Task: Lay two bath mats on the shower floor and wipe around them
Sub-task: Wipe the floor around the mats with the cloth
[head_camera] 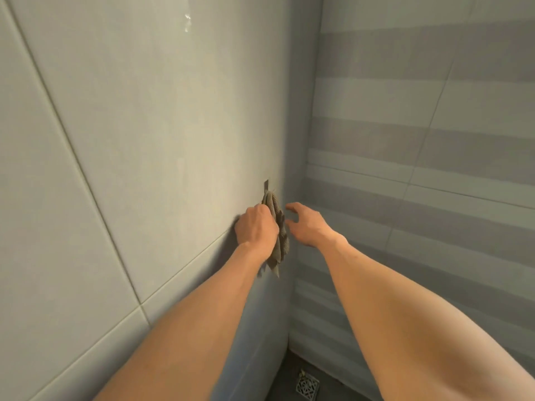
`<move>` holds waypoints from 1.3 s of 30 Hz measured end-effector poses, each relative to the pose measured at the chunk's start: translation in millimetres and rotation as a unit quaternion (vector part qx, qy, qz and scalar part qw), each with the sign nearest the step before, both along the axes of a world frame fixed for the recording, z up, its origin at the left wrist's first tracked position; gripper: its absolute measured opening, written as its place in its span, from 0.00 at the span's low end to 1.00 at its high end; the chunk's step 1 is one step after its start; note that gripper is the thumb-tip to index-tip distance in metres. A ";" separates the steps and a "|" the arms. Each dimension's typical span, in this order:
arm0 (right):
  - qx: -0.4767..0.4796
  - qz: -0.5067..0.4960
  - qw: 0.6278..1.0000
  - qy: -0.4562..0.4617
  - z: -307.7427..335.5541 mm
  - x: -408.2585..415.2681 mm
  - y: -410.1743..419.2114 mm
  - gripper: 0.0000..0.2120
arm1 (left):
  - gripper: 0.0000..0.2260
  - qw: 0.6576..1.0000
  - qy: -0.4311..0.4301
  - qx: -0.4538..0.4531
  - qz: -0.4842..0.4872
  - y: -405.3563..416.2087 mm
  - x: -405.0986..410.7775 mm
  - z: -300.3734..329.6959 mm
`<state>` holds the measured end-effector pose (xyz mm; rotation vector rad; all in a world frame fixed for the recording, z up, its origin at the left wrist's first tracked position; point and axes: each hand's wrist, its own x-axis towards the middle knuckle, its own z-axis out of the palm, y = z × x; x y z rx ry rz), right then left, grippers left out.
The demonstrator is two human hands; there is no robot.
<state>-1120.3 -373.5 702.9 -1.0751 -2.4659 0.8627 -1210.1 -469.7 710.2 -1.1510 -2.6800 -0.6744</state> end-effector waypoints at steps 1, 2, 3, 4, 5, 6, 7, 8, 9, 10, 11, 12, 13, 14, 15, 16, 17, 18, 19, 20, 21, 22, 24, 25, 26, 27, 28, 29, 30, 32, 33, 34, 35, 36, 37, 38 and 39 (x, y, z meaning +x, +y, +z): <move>-0.002 0.003 1.000 0.005 0.2 -5.8 2.9 0.23 | 0.10 1.000 0.003 -0.009 0.002 3.0 0.3 -2.2; -0.005 0.007 1.000 0.008 -0.1 -10.8 5.5 0.23 | 0.09 1.000 0.019 -0.025 0.000 6.2 0.2 -5.3; -0.007 0.011 1.000 0.008 -0.7 -15.7 7.8 0.23 | 0.09 0.998 0.046 -0.043 -0.002 9.6 -0.6 -8.8; -0.008 0.016 1.000 0.010 -1.8 -20.7 10.1 0.22 | 0.09 0.996 0.073 -0.059 -0.003 12.0 -1.6 -11.2; -0.010 0.020 1.000 0.013 -3.4 -25.5 11.8 0.22 | 0.09 0.994 0.090 -0.067 -0.002 13.8 -2.5 -13.0; -0.015 0.021 1.000 0.017 -5.1 -30.5 12.9 0.21 | 0.10 0.993 0.097 -0.070 -0.003 15.3 -3.4 -14.6; -0.022 0.018 0.999 0.024 -6.8 -34.2 13.2 0.20 | 0.10 0.993 0.096 -0.065 -0.005 16.6 -3.7 -15.8; -0.028 0.012 0.999 0.030 -8.2 -37.1 13.7 0.19 | 0.10 0.994 0.092 -0.051 -0.008 17.4 -4.0 -16.4; -0.029 0.006 0.999 0.035 -9.4 -38.9 14.8 0.17 | 0.09 0.996 0.088 -0.031 -0.011 17.5 -4.4 -16.7; -0.027 0.000 0.999 0.041 -9.6 -39.1 16.3 0.14 | 0.09 0.996 0.081 -0.009 -0.018 17.3 -5.0 -17.0; -0.021 -0.006 0.999 0.047 -8.4 -37.5 18.3 0.13 | 0.09 0.996 0.080 0.016 -0.030 17.1 -5.8 -17.1; -0.014 -0.013 0.998 0.057 -5.6 -33.8 20.6 0.12 | 0.10 0.995 0.083 0.042 -0.044 16.5 -6.6 -16.8; -0.006 -0.025 0.997 0.074 -1.2 -28.2 23.3 0.11 | 0.10 0.992 0.090 0.067 -0.058 16.5 -7.0 -15.7; 0.001 -0.040 0.995 0.096 4.4 -20.6 26.5 0.10 | 0.10 0.988 0.097 0.093 -0.070 16.9 -7.6 -13.3; 0.008 -0.057 0.991 0.118 10.7 -11.2 30.0 0.09 | 0.09 0.984 0.104 0.119 -0.079 18.6 -8.2 -9.5; 0.016 -0.074 0.988 0.135 17.9 -0.1 34.0 0.09 | 0.08 0.980 0.111 0.142 -0.088 21.8 -8.3 -4.3; 0.021 -0.090 0.985 0.147 25.0 12.4 38.3 0.08 | 0.07 0.975 0.122 0.162 -0.095 26.6 -8.1 1.8; 0.025 -0.106 0.982 0.153 31.6 25.8 42.9 0.09 | 0.06 0.970 0.133 0.177 -0.104 32.7 -7.5 8.0; 0.027 -0.123 0.980 0.155 37.1 40.3 47.8 0.08 | 0.05 0.965 0.138 0.191 -0.114 39.9 -6.3 14.0; 0.029 -0.140 0.978 0.150 41.5 55.7 52.0 0.08 | 0.05 0.962 0.131 0.202 -0.128 47.8 -4.1 18.9; 0.030 -0.158 0.977 0.142 44.2 71.6 56.3 0.08 | 0.05 0.962 0.110 0.204 -0.147 55.7 -0.4 22.2; 0.033 -0.177 0.975 0.130 45.3 87.6 60.2 0.08 | 0.05 0.961 0.086 0.199 -0.170 64.2 4.4 23.2; 0.039 -0.215 0.971 0.098 42.0 119.9 66.2 0.09 | 0.05 0.958 0.041 0.185 -0.214 82.1 16.9 18.4; 0.040 -0.235 0.968 0.082 37.7 136.1 68.1 0.09 | 0.05 0.955 0.025 0.180 -0.235 90.7 24.1 12.7; 0.034 -0.255 0.964 0.067 32.1 152.0 69.0 0.10 | 0.05 0.951 0.014 0.173 -0.256 99.8 32.3 5.5; 0.023 -0.272 0.960 0.055 24.3 169.2 68.6 0.10 | 0.07 0.947 0.006 0.160 -0.278 109.5 42.2 -4.3; 0.010 -0.281 0.959 0.043 15.9 184.7 66.6 0.10 | 0.09 0.945 -0.002 0.138 -0.298 117.7 51.1 -15.6; -0.006 -0.288 0.957 0.029 5.6 201.2 64.4 0.09 | 0.11 0.941 -0.009 0.110 -0.320 126.1 61.8 -28.7; -0.027 -0.296 0.955 0.017 -6.4 220.6 61.1 0.09 | 0.13 0.934 -0.014 0.074 -0.349 135.9 75.4 -44.6; -0.072 -0.313 0.947 -0.004 -35.2 256.0 53.1 0.08 | 0.14 0.914 -0.011 0.003 -0.406 151.3 101.2 -77.2; -0.092 -0.328 0.940 -0.014 -52.6 275.2 49.2 0.08 | 0.13 0.899 -0.007 -0.028 -0.437 159.7 116.3 -94.7; -0.112 -0.345 0.932 -0.022 -71.5 294.3 45.9 0.08 | 0.13 0.882 -0.001 -0.057 -0.467 167.3 132.0 -111.6; -0.130 -0.362 0.923 -0.025 -91.4 313.5 42.6 0.08 | 0.12 0.864 0.003 -0.083 -0.497 174.5 147.8 -129.5; -0.149 -0.381 0.912 -0.025 -111.8 332.1 38.7 0.08 | 0.12 0.845 0.010 -0.109 -0.524 181.0 164.9 -147.3; -0.168 -0.399 0.901 -0.025 -132.4 350.1 33.9 0.08 | 0.11 0.826 0.022 -0.135 -0.547 187.0 181.2 -165.9; -0.186 -0.414 0.891 -0.027 -152.0 367.2 29.0 0.08 | 0.12 0.807 0.038 -0.161 -0.567 192.2 197.7 -183.6; -0.205 -0.429 0.879 -0.030 -172.0 383.2 23.4 0.09 | 0.12 0.788 0.050 -0.184 -0.586 196.0 214.0 -201.5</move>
